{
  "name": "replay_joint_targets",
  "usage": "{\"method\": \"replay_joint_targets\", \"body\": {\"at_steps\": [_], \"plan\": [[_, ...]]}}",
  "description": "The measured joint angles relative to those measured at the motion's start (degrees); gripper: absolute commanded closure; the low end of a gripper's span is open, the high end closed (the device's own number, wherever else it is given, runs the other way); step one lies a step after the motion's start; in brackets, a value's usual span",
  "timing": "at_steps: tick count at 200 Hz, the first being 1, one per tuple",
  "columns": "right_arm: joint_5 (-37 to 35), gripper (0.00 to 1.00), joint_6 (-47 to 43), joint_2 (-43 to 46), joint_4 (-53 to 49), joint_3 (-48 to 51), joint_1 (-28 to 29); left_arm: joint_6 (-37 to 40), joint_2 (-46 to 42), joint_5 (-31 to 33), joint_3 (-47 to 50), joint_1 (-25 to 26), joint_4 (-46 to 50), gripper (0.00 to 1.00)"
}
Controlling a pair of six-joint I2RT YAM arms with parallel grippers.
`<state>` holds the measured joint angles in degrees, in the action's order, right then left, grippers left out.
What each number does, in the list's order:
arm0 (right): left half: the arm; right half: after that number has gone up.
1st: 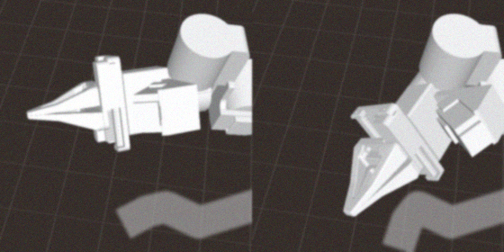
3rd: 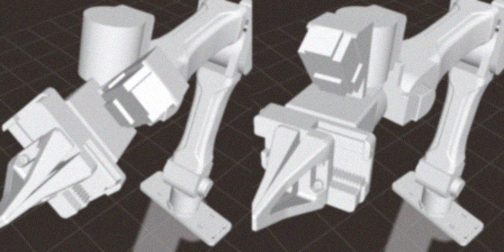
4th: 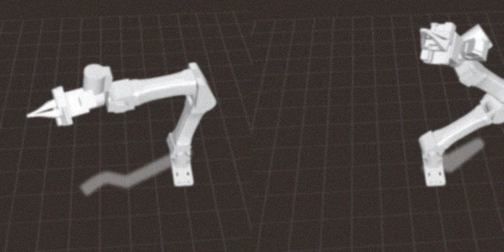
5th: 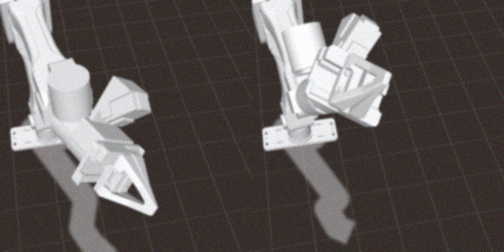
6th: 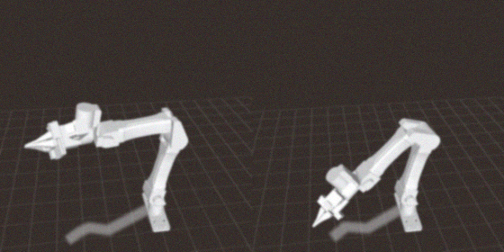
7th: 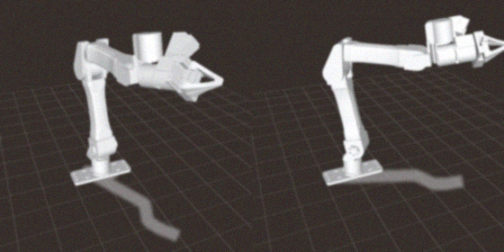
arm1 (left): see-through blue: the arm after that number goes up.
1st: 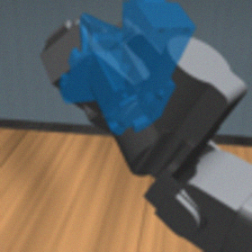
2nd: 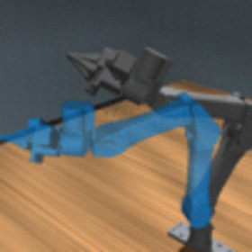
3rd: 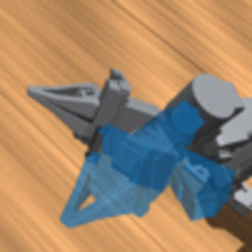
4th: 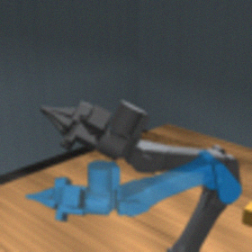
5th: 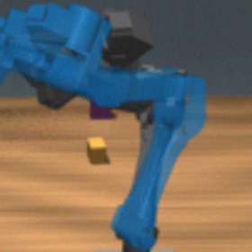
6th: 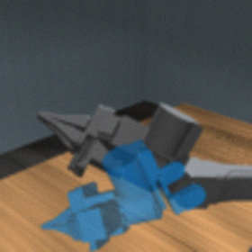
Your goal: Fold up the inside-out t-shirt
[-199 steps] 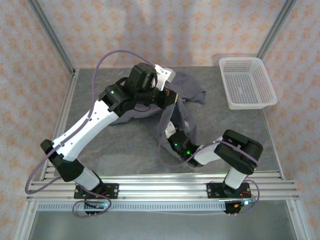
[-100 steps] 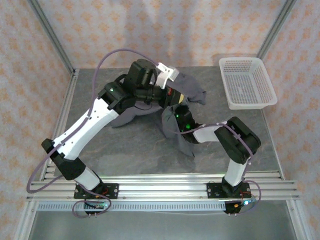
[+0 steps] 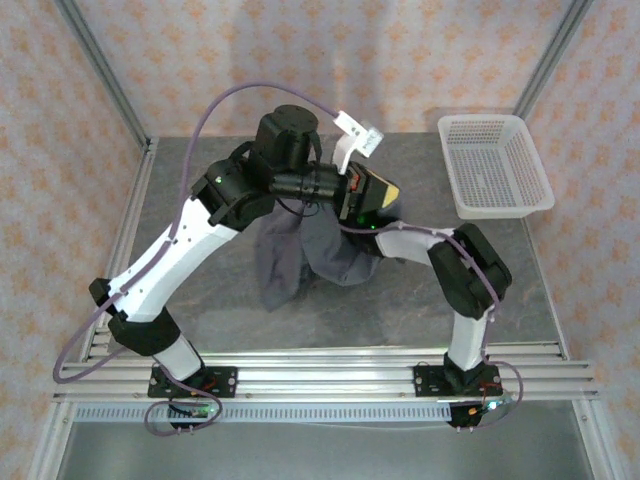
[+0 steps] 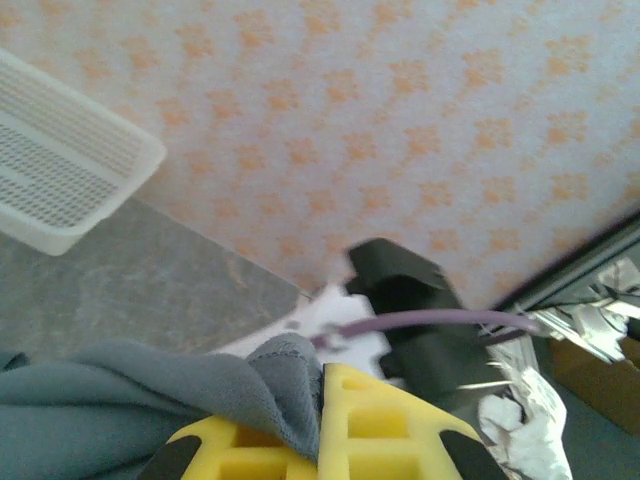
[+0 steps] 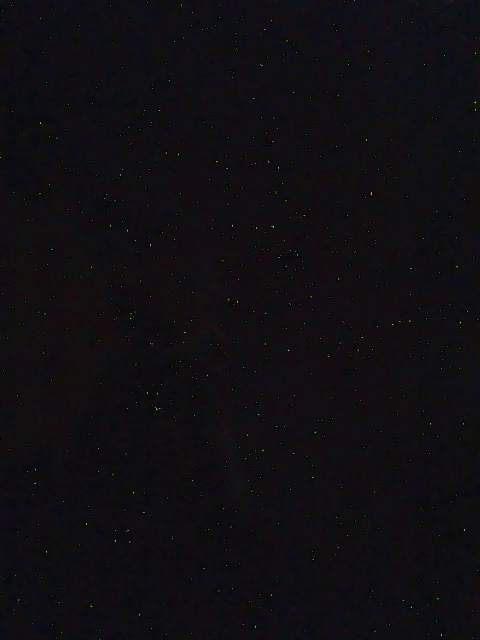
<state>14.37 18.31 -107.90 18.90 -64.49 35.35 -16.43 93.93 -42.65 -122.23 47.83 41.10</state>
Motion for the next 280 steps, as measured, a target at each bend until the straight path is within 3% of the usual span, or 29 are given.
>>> {"method": "replay_joint_targets", "body": {"at_steps": [28,74,127,142,160,208,224,234,249,257,275,280], "plan": [[3.3,1.0,3.0,-4.6,-2.9,-1.2,-0.5,1.0,-0.5,0.2,-2.2,0.7,0.0,1.0],[6.5,0.99,6.9,-2.9,-6.2,3.0,-0.3,6.1,-7.7,6.6,0.2,0.5,0.7,1.0],[2.9,0.85,5.3,-2.3,-18.0,-1.4,-2.0,7.5,-14.2,1.9,3.2,0.9,-2.4,1.0],[2.0,0.73,3.7,-2.4,-21.4,-2.0,-1.7,7.8,-15.0,1.0,4.1,0.9,-2.8,1.0],[1.1,0.44,1.7,-2.4,-25.3,-2.0,-1.0,8.7,-15.1,1.5,4.7,0.9,-2.9,1.0],[0.2,0.21,-3.9,-0.5,-35.4,-2.4,2.4,9.6,-14.7,7.0,8.8,1.2,-2.5,1.0],[0.0,0.17,-5.3,-0.2,-37.8,-2.4,4.4,9.5,-14.6,7.2,11.1,1.2,-2.5,1.0],[-0.3,0.18,-6.2,-0.1,-38.5,-2.2,5.4,9.5,-14.6,7.5,12.3,1.2,-2.5,1.0],[-2.3,0.33,-6.9,-0.4,-39.0,-2.2,6.5,9.5,-14.6,7.6,12.9,1.2,-2.5,1.0],[-4.0,0.45,-7.5,-0.9,-39.2,-2.4,6.8,9.5,-14.6,7.6,12.9,1.2,-2.6,1.0],[-7.4,0.9,-7.5,-2.0,-39.9,-3.2,7.0,9.8,-14.7,7.7,12.3,1.2,-2.6,1.0],[-7.8,0.96,-7.4,-2.1,-39.9,-3.4,7.0,9.9,-14.7,8.0,12.1,1.2,-2.6,1.0]]}}
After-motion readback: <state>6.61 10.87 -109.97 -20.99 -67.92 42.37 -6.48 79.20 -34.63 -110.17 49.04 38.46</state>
